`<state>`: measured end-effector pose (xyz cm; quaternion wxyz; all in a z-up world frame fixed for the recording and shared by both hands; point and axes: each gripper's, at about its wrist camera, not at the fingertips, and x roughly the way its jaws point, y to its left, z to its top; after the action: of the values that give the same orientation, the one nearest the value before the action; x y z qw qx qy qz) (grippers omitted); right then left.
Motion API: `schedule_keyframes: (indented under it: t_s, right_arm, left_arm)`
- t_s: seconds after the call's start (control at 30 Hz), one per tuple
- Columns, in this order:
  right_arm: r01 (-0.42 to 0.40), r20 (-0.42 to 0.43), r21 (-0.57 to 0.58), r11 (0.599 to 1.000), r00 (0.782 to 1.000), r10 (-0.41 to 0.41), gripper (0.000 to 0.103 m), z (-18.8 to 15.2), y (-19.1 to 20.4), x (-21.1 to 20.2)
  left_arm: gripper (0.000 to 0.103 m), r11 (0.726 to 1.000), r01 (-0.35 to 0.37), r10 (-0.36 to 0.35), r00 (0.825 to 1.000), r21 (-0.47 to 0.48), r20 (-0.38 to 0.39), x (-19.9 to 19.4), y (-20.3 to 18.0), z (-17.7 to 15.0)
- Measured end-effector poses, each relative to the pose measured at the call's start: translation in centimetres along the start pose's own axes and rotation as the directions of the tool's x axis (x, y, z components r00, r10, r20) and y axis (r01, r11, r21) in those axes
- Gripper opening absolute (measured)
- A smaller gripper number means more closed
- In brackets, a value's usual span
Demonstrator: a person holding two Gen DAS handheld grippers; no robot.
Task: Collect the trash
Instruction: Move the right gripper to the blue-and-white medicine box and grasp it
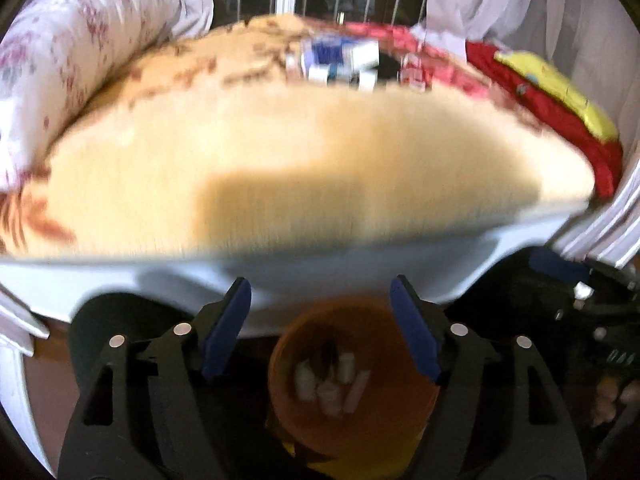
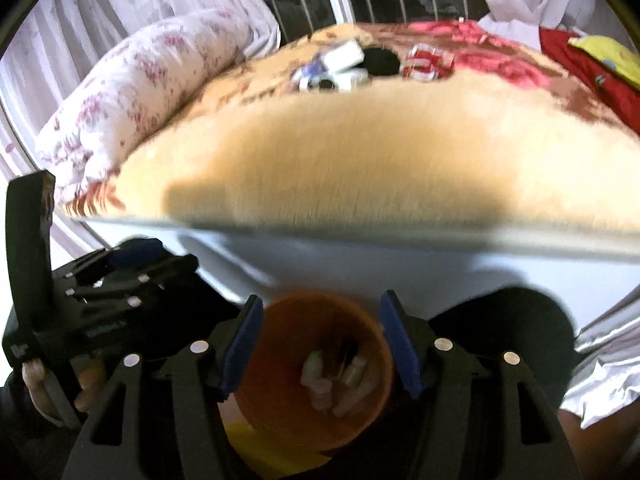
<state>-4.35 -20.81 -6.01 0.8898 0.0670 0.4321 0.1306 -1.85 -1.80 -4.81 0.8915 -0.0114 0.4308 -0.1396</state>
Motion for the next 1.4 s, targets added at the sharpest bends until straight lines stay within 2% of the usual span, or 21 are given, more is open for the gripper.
schedule_keyframes:
  t_s: [0.07, 0.13, 0.2, 0.37, 0.5, 0.7, 0.83, 0.93, 1.0, 1.1, 1.13, 1.23, 1.27, 1.33, 1.4]
  right_arm:
    - [0.003, 0.031, 0.008, 1.0, 1.0, -0.003, 0.062, 1.1, -0.5, -0.5]
    - [0.002, 0.049, 0.017, 1.0, 0.999, -0.003, 0.062, 2.1, -0.9, -0.6]
    - [-0.001, 0.065, 0.027, 1.0, 0.998, -0.001, 0.062, 3.0, -1.5, -0.6]
    - [-0.008, 0.103, 0.003, 1.0, 0.995, 0.008, 0.062, 6.0, -2.0, -0.7]
    - [0.009, 0.144, -0.046, 0.999, 0.99, -0.003, 0.062, 10.6, -2.3, 0.2]
    - [0.043, 0.136, -0.141, 0.989, 0.99, -0.023, 0.062, 19.9, -0.5, 5.3]
    - [0.063, 0.03, -0.261, 0.963, 0.998, -0.057, 0.062, 24.7, 1.7, 11.5]
    - [0.093, -0.05, -0.34, 0.936, 0.992, -0.116, 0.063, 27.1, 2.8, 15.8]
    - [0.109, -0.095, -0.388, 0.915, 0.983, -0.158, 0.062, 28.2, 3.4, 18.0]
    - [0.134, -0.193, -0.449, 0.883, 0.951, -0.243, 0.062, 29.2, 3.6, 21.6]
    - [0.151, -0.198, -0.465, 0.872, 0.943, -0.268, 0.056, 29.5, 3.7, 22.4]
    - [0.171, -0.187, -0.481, 0.86, 0.938, -0.291, 0.054, 30.1, 3.7, 23.0]
    - [0.168, -0.181, -0.48, 0.861, 0.941, -0.284, 0.055, 30.3, 3.7, 22.8]
    - [0.167, -0.151, -0.483, 0.86, 0.951, -0.27, 0.071, 30.6, 3.7, 21.9]
    - [0.175, -0.149, -0.499, 0.849, 0.948, -0.283, 0.072, 31.2, 3.9, 22.1]
  left_arm:
    - [0.074, 0.998, 0.051, -0.051, 0.999, -0.037, 0.015, 0.0, 0.3, 2.9]
    - [0.075, 0.996, 0.069, -0.067, 0.997, -0.064, 0.029, 0.7, 0.3, 5.1]
    - [0.075, 0.996, 0.036, -0.032, 0.998, -0.079, 0.054, 1.6, -0.1, 7.8]
    - [0.075, 0.995, 0.01, -0.004, 0.998, -0.099, 0.064, 3.4, 1.0, 11.2]
    - [0.075, 0.995, -0.034, 0.041, 0.997, -0.096, 0.07, 4.3, 2.3, 13.3]
    - [0.075, 0.989, -0.071, 0.08, 0.994, -0.127, 0.068, 5.1, 4.8, 13.0]
    - [0.075, 0.984, -0.076, 0.087, 0.994, -0.163, 0.059, 5.6, 6.4, 12.4]
    - [0.075, 0.981, -0.064, 0.077, 0.995, -0.182, 0.063, 5.9, 7.3, 12.3]
    - [0.075, 0.982, -0.067, 0.081, 0.994, -0.177, 0.072, 5.9, 7.4, 12.4]
    - [0.075, 0.984, -0.067, 0.081, 0.994, -0.165, 0.076, 6.2, 7.4, 12.6]
    - [0.075, 0.984, -0.066, 0.079, 0.994, -0.163, 0.074, 6.3, 7.5, 12.7]
    - [0.075, 0.984, -0.059, 0.072, 0.995, -0.166, 0.073, 6.5, 7.6, 12.8]
    - [0.075, 0.984, -0.053, 0.066, 0.995, -0.168, 0.074, 6.4, 7.7, 12.8]
    - [0.075, 0.984, -0.046, 0.061, 0.995, -0.17, 0.079, 6.2, 7.8, 12.7]
    - [0.075, 0.984, -0.046, 0.06, 0.995, -0.17, 0.079, 6.3, 7.9, 12.7]
